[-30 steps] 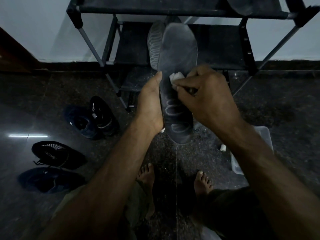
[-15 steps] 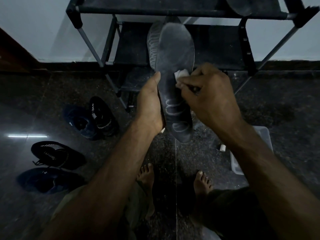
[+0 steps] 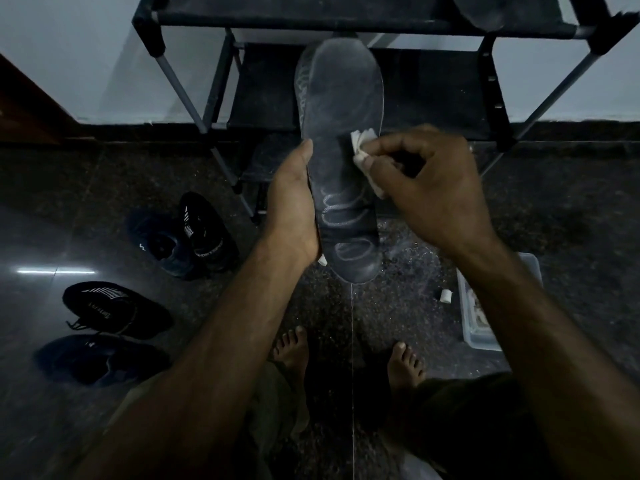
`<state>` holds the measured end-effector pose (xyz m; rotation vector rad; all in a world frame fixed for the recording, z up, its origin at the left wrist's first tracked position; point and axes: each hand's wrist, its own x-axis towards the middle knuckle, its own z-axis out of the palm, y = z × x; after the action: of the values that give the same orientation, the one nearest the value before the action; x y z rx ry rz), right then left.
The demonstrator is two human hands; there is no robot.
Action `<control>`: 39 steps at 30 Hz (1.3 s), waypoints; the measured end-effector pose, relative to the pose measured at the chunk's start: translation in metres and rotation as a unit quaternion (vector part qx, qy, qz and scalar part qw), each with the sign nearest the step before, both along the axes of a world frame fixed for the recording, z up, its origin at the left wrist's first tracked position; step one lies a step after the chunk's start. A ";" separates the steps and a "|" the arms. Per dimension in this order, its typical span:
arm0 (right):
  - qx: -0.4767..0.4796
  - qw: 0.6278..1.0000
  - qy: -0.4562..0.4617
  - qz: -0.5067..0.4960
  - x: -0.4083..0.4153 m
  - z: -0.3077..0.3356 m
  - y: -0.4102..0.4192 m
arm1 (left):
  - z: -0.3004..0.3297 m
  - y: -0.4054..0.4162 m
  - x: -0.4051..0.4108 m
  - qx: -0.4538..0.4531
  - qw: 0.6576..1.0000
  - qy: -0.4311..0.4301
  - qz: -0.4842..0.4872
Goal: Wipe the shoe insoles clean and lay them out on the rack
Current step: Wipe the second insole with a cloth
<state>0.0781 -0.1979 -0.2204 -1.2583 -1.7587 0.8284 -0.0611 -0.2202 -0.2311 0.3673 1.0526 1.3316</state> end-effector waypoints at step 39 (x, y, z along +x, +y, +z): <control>0.107 0.972 -0.207 -0.016 -0.001 -0.003 0.000 | -0.009 -0.002 0.004 -0.005 0.998 -0.026 -0.056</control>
<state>0.0773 -0.1975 -0.2235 -1.3767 -2.0829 0.3554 -0.0567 -0.2218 -0.2398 0.3767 0.9810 1.2288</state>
